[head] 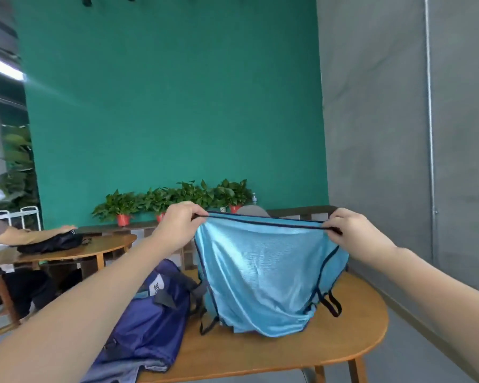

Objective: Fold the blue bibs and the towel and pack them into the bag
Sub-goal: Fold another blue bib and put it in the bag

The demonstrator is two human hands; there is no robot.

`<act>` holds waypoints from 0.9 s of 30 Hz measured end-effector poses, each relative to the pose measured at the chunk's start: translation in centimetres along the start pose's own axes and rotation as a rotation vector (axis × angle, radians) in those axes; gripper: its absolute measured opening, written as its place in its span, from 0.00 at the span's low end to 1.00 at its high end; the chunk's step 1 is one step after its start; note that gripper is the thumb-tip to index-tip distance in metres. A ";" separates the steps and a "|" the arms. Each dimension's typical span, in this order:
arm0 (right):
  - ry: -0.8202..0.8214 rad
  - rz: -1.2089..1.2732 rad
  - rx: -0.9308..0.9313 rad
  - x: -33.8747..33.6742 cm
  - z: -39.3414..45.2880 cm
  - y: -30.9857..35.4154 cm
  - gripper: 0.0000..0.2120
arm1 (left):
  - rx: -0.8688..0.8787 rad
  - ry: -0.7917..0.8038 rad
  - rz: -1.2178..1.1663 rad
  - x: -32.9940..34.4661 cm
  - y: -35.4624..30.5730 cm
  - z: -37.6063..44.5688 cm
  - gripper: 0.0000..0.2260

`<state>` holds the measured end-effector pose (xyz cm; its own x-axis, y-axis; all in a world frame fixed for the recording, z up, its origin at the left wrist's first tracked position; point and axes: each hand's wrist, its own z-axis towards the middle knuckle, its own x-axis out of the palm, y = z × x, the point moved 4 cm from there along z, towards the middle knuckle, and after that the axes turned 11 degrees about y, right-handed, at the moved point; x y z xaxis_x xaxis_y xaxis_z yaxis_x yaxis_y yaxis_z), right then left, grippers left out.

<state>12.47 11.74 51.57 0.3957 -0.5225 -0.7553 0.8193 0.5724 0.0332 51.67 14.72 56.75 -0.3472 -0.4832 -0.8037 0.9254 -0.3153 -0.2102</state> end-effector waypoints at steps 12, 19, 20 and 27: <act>-0.078 0.287 0.252 -18.7 8.1 2.1 0.04 | 0.006 -0.137 -0.033 -17.7 -5.1 6.0 0.07; -0.072 0.485 0.266 -22.2 8.2 2.8 0.07 | -0.024 -0.065 -0.306 -19.9 -4.4 6.0 0.05; -0.074 0.504 0.269 -22.6 8.3 2.7 0.07 | -0.031 -0.053 -0.386 -19.9 -4.3 6.1 0.05; 0.114 0.421 0.306 -23.2 9.0 2.0 0.08 | -0.015 -0.082 -0.609 -20.6 -3.7 6.5 0.05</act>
<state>8.65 19.28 75.03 0.6826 -0.2057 -0.7012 0.6898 0.4981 0.5254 54.42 20.49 77.68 -0.8241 -0.2811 -0.4918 0.5591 -0.5435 -0.6262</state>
